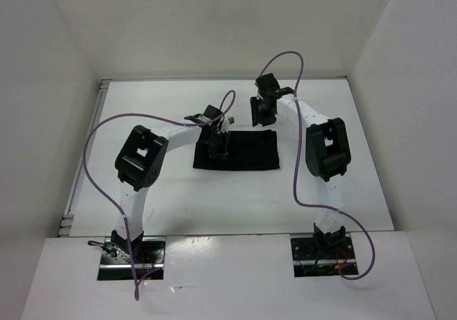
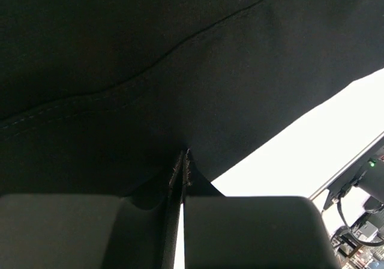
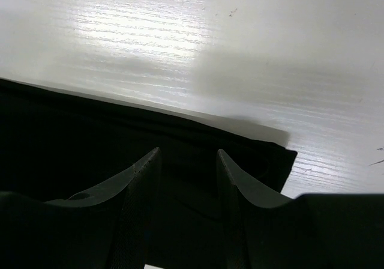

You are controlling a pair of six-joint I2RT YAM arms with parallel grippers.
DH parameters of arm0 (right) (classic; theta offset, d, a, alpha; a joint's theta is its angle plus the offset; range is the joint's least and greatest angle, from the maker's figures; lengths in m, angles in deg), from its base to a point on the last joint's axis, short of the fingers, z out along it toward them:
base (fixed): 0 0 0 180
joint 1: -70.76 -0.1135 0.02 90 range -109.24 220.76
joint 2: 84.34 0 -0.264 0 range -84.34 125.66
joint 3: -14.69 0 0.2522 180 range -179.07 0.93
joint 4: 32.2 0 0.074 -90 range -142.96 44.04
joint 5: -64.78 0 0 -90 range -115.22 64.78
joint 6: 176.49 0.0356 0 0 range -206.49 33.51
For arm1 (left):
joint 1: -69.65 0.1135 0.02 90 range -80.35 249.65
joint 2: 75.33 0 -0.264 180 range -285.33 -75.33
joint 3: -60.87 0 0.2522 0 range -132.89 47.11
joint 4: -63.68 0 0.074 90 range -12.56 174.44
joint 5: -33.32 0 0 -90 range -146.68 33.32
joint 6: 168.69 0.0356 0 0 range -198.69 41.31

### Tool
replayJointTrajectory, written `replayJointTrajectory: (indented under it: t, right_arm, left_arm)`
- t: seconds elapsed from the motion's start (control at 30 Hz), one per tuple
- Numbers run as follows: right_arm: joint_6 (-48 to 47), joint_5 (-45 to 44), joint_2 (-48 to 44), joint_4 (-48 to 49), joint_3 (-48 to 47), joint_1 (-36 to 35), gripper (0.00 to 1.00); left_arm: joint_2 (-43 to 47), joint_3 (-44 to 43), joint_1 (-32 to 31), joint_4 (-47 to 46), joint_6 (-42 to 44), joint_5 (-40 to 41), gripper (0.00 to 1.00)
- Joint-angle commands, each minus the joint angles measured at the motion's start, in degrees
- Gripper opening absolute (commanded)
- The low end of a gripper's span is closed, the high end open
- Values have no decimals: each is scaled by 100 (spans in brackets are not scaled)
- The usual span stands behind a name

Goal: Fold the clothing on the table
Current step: Fold the skirt

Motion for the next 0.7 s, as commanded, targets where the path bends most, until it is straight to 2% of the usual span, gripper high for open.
replayJointTrajectory:
  t: [0.0, 0.13, 0.37, 0.53, 0.57, 0.63, 0.67]
  right_arm:
    - [-389, 54, -260, -32, -161, 32, 48]
    - [-574, 36, -84, -137, -223, 32, 48]
    - [-865, 598, 179, -84, -223, 93, 47]
    - [-917, 1046, 355, -84, -223, 94, 38]
    - [-969, 1099, 355, -84, -223, 94, 32]
    - [-970, 1257, 408, -84, -223, 94, 28]
    - [-970, 1310, 408, -84, -223, 94, 28]
  left_arm:
    - [-65, 127, 209, 480, 267, 796, 6]
    - [-258, 12, 350, 604, 433, 990, 6]
    - [-320, -410, 719, 806, 548, 1122, 6]
    - [-373, -462, 842, 806, 601, 1069, 6]
    - [-373, -463, 842, 806, 601, 1069, 6]
    - [-373, -463, 842, 806, 601, 1017, 6]
    - [-373, -463, 842, 806, 601, 1017, 6]
